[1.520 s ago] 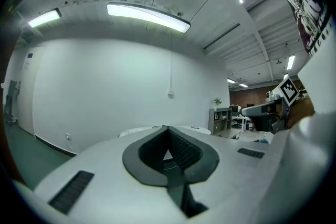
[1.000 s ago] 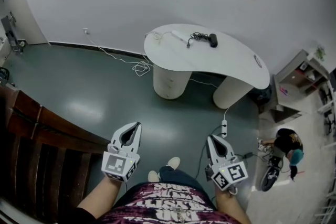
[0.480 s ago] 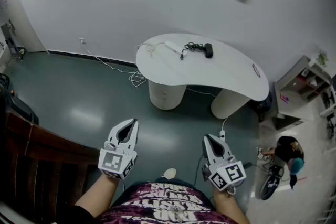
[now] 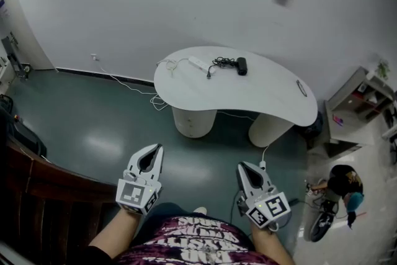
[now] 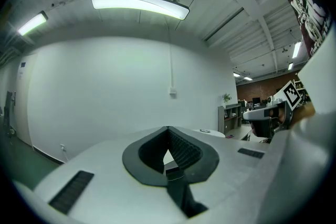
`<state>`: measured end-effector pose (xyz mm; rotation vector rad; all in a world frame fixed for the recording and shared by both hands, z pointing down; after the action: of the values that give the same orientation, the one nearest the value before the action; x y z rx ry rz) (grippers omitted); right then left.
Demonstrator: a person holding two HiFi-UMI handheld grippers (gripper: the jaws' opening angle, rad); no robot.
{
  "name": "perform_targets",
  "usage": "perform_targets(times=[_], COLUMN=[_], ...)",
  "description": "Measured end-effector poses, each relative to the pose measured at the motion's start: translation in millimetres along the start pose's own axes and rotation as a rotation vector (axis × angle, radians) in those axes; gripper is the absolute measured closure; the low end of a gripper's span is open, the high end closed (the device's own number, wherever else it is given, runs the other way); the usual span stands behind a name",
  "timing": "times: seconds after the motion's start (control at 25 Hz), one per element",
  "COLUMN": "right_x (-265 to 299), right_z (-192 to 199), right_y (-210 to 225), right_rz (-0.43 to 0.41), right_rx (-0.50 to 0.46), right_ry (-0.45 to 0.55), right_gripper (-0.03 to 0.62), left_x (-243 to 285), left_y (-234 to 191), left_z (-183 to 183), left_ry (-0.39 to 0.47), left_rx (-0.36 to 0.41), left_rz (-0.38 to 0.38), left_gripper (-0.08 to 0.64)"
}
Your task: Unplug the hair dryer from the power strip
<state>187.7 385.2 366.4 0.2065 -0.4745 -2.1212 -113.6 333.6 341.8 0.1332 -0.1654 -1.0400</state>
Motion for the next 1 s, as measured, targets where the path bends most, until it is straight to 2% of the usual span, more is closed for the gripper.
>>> perform_targets(times=[0.12, 0.44, 0.64, 1.0], right_x=[4, 34, 58, 124], right_z=[5, 9, 8, -5], right_y=[8, 11, 14, 12], right_rz=[0.014, -0.015, 0.013, 0.037], right_rx=[0.013, 0.036, 0.038, 0.025], right_ry=[-0.028, -0.066, -0.054, -0.036], right_gripper=[0.557, 0.557, 0.557, 0.557], left_x=[6, 12, 28, 74], left_y=[0, -18, -40, -98], left_z=[4, 16, 20, 17], left_ry=[-0.018, -0.067, -0.072, -0.049], left_rx=[-0.010, -0.024, -0.046, -0.039], left_rz=[-0.001, -0.012, 0.002, 0.047], left_gripper=[0.543, 0.543, 0.543, 0.543])
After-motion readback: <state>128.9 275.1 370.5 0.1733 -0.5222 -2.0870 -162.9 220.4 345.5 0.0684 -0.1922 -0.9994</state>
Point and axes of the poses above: the fingertips, and each gripper's own axes: x forward along the fingers, y to its right, z out of its underside, the point moved 7 cm from there along -x, backward along the fingers, and after that the axes turned 10 degrees about x, right-handed, at the moved point
